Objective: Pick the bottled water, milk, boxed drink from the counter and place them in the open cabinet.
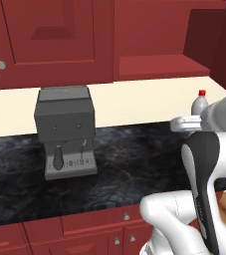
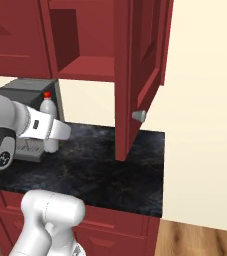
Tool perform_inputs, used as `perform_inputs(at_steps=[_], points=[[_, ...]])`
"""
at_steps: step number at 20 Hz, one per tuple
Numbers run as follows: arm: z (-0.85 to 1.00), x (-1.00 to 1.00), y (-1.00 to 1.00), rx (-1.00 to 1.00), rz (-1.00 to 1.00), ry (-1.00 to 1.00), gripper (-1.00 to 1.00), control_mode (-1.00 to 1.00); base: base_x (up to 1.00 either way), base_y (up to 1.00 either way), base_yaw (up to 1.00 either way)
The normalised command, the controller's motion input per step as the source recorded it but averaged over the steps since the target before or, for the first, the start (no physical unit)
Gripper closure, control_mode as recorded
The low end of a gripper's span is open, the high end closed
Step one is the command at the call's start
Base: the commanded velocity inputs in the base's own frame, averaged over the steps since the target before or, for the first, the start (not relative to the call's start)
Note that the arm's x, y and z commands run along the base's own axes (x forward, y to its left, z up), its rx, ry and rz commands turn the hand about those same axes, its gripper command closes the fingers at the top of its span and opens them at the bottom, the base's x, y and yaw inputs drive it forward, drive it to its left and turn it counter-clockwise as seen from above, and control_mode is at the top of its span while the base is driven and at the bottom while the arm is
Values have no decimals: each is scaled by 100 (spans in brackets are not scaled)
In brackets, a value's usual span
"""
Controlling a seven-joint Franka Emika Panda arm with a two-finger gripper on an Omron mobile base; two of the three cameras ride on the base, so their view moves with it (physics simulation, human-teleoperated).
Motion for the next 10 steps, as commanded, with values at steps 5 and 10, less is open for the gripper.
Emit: perform_inputs(at_steps=[5, 10], points=[[0, -2, 10, -2, 0, 1, 100, -100, 0, 2, 0], [0, -4, 7, -2, 0, -3, 100, -100, 0, 0, 0]])
